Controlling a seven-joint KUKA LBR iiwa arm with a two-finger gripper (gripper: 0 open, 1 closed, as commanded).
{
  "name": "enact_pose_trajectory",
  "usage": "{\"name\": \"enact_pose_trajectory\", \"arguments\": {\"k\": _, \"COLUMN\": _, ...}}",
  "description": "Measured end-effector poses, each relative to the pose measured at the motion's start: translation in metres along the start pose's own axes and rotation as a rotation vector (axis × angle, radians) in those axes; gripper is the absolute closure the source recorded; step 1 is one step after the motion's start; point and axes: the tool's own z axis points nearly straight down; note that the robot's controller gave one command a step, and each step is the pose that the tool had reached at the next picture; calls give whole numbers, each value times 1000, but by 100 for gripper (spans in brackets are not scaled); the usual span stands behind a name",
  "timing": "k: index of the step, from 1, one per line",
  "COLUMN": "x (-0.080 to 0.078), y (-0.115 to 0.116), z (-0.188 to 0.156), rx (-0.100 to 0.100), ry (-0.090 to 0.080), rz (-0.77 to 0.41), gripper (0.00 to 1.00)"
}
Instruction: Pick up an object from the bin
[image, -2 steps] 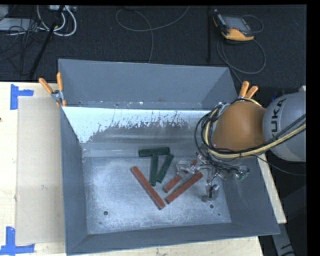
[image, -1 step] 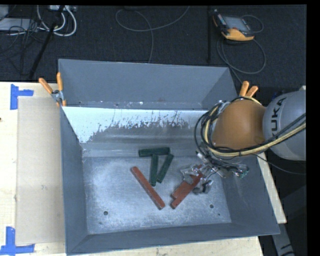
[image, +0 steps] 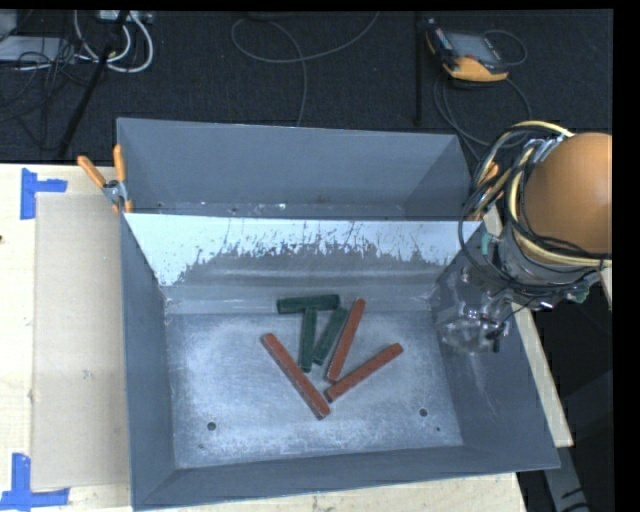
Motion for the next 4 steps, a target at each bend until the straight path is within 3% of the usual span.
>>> {"name": "enact_pose_trajectory", "arguments": {"k": 1, "x": 0, "y": 1, "z": 3, "rx": -6, "ry": 0, "rz": 3, "gripper": 0}}
{"name": "enact_pose_trajectory", "arguments": {"k": 2, "x": -27, "y": -9, "z": 157, "rx": -11, "ry": -1, "rz": -82, "gripper": 0}}
{"name": "enact_pose_trajectory", "arguments": {"k": 3, "x": -119, "y": -3, "z": 154, "rx": -7, "ry": -3, "rz": -160, "gripper": 0}}
{"name": "enact_pose_trajectory", "arguments": {"k": 4, "x": -113, "y": -6, "z": 154, "rx": -6, "ry": 0, "rz": -149, "gripper": 100}}
